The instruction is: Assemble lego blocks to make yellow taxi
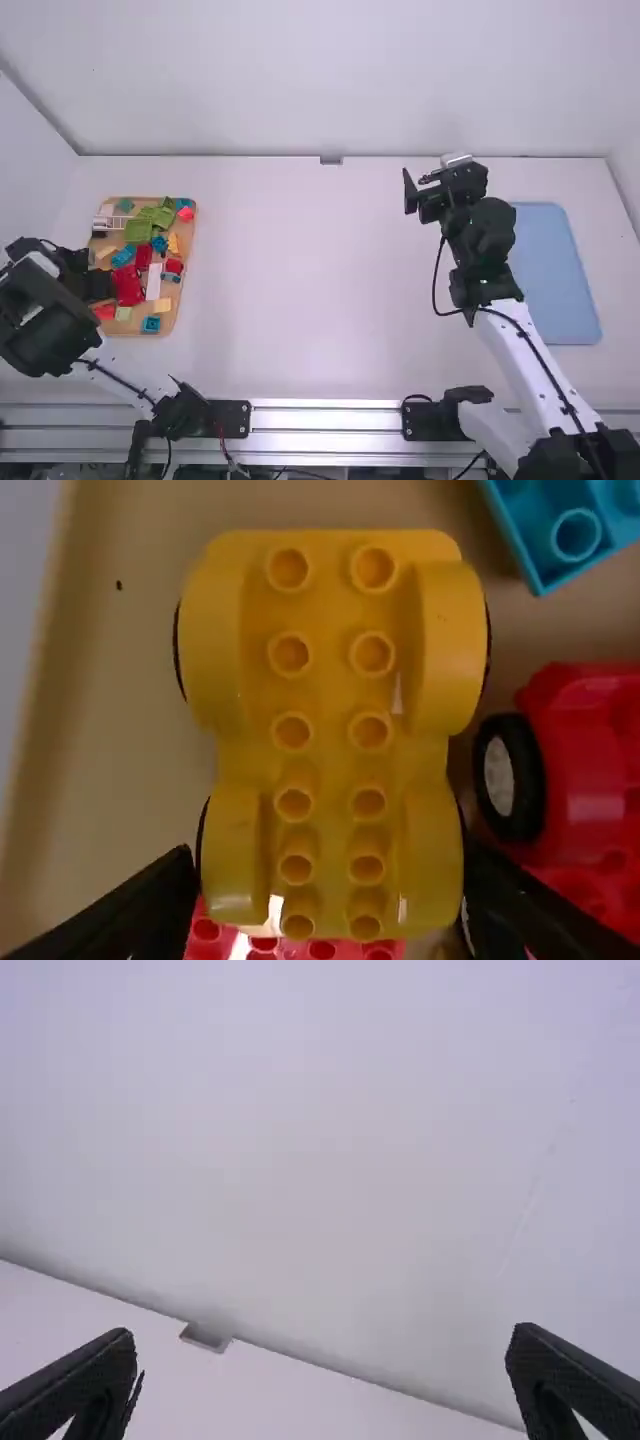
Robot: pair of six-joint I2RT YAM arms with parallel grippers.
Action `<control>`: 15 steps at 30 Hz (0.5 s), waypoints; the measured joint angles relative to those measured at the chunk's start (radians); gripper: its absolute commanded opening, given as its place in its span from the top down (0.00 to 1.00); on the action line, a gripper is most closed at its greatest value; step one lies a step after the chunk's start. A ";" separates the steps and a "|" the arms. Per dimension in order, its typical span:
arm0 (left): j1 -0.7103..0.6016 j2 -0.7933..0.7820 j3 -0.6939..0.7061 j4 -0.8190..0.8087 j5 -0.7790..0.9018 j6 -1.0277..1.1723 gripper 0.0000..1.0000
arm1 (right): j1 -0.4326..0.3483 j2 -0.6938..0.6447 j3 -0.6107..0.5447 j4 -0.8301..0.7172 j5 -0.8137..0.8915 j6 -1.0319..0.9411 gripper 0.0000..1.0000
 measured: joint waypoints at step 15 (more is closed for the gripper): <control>0.000 0.028 -0.026 0.079 0.016 0.000 0.47 | 0.000 0.000 0.000 0.002 0.003 0.002 0.02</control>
